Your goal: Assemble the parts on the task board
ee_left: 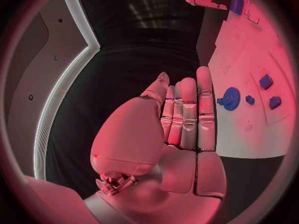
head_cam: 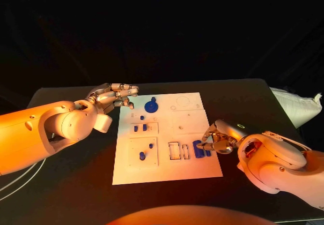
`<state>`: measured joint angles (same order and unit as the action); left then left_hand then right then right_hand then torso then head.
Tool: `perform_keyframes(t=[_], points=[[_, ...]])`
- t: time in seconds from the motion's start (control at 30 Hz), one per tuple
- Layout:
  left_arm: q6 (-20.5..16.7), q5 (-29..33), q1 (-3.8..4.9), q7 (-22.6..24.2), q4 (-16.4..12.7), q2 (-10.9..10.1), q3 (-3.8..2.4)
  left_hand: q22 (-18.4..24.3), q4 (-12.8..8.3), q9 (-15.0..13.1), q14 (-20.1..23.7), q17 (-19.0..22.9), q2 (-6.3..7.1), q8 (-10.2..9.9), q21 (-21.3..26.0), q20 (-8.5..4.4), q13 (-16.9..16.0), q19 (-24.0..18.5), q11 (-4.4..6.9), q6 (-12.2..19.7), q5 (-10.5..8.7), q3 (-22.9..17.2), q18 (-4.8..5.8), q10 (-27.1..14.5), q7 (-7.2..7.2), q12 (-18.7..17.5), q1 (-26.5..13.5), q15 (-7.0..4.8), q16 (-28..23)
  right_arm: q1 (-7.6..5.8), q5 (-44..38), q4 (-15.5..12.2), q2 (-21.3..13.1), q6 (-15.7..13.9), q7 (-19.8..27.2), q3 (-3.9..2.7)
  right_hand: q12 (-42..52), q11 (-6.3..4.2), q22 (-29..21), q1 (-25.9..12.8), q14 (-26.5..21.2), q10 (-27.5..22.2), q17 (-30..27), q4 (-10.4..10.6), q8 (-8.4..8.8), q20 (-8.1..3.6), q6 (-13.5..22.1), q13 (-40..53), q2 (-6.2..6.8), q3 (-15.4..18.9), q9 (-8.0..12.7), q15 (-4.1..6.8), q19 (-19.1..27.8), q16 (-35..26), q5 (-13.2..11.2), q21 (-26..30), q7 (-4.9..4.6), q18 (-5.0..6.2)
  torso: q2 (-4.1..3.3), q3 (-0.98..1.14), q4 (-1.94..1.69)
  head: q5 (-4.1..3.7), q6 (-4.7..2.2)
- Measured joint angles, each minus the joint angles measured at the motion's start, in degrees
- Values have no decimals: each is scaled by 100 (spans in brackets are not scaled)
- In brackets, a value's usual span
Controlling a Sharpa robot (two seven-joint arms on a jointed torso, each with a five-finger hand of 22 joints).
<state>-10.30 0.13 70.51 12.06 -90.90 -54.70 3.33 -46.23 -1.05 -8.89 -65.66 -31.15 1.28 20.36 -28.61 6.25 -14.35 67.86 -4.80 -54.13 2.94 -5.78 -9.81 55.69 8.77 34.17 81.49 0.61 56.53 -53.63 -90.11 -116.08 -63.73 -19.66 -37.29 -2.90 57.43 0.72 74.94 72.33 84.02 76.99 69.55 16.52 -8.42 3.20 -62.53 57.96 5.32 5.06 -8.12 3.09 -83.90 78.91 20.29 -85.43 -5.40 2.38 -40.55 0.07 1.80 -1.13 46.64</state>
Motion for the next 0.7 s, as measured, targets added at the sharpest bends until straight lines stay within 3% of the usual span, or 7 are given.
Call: perform_keyframes(t=[0.37, 0.7], points=[[11, 1, -2, 1, 2, 4, 0, 5, 0, 0, 0, 4, 0, 0, 0, 0, 4, 0, 0, 0, 0, 0, 0, 0, 0, 0, 0, 0, 0, 45, -206, 60, 118, 313, -103, 5, 146, -3, -1, 50, 0, 37, 170, -7, -21, 0, -1, 211, -50, 71, -27, 0, 0, 76, 0, 0, 1, 0, 1, -1, 5, 43, 55], [21, 1, -5, 2, 4, 9, 0, 12, 0, 5, 0, 4, -31, 0, 0, 21, 4, 21, 0, 22, 0, 0, 0, 0, 21, 0, -31, 0, 0, 65, -351, 130, 248, 534, -136, 5, 146, -3, -1, 28, 0, 37, 170, 0, -21, 0, -1, 239, -72, 94, -40, 0, 0, 76, -23, 0, 1, 1, 5, -1, 5, 54, 65]])
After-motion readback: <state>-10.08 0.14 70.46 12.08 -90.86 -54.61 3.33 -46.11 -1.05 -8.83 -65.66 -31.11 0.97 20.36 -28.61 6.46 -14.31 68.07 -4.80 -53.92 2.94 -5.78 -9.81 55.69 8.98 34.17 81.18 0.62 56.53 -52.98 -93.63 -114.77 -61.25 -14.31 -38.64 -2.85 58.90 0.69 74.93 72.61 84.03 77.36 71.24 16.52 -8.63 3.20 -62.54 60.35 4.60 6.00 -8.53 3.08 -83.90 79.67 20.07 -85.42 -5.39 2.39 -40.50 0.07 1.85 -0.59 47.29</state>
